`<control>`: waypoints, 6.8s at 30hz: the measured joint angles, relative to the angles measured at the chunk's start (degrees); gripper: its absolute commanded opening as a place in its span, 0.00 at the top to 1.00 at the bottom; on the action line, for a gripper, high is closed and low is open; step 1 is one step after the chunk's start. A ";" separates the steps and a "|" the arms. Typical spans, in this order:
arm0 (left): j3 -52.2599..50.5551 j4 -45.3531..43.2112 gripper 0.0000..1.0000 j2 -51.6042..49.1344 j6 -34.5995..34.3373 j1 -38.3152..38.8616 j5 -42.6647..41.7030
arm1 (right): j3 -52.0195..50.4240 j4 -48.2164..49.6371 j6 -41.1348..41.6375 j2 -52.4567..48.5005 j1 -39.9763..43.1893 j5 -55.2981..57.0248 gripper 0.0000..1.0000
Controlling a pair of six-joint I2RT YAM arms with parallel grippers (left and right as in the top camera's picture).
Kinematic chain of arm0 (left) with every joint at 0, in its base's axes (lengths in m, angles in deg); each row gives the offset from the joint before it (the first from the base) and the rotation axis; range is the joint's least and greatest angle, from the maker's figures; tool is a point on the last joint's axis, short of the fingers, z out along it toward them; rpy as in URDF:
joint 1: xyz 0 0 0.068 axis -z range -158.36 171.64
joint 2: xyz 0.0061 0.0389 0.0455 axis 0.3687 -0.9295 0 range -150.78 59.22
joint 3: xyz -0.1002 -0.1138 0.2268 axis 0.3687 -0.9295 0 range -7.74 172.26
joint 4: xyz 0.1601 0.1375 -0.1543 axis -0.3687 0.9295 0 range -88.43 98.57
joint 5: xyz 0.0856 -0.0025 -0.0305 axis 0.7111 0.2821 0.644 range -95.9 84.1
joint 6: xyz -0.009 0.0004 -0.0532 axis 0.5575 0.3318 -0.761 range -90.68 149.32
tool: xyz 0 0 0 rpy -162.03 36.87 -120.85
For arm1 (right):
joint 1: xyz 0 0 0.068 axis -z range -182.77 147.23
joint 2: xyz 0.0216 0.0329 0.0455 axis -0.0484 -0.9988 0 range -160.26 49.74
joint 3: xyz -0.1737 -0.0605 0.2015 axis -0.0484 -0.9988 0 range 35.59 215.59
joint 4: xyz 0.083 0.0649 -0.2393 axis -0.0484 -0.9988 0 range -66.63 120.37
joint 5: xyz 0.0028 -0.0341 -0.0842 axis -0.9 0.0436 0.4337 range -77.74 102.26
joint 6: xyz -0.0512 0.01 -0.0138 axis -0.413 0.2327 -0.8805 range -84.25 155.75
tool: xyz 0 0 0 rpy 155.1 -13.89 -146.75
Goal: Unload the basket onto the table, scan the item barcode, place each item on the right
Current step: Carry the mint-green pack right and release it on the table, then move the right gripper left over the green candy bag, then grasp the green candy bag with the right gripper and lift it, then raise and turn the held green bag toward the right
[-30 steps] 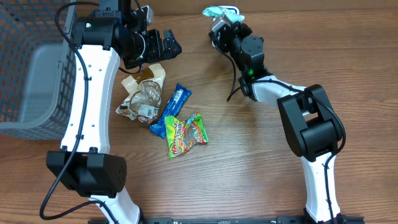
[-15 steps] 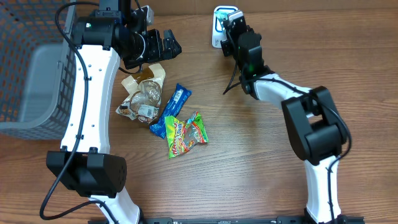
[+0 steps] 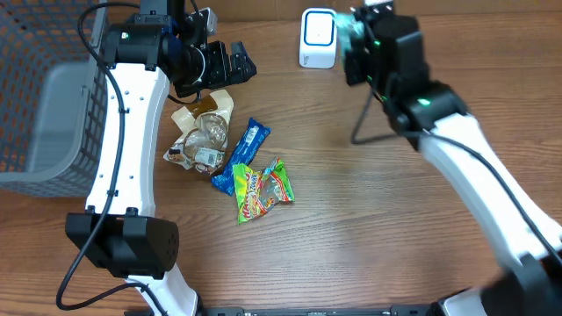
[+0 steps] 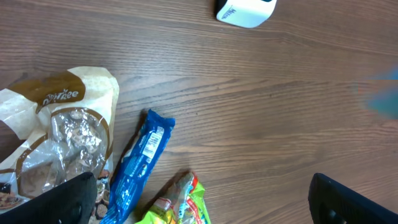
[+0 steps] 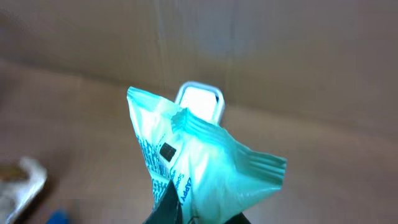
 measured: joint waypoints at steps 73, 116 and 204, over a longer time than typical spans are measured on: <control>0.00 -0.02 0.00 0.00 0.02 0.00 0.00 | 7.72 -41.79 8.20 -15.87 5.27 -36.46 0.39; 0.00 -0.02 0.00 0.00 0.02 0.00 0.00 | 4.50 -22.27 23.12 -24.06 -24.09 -22.03 0.16; 0.00 -0.04 0.00 0.00 0.02 0.00 0.00 | 8.28 -57.27 -5.88 -16.39 16.52 -90.38 0.96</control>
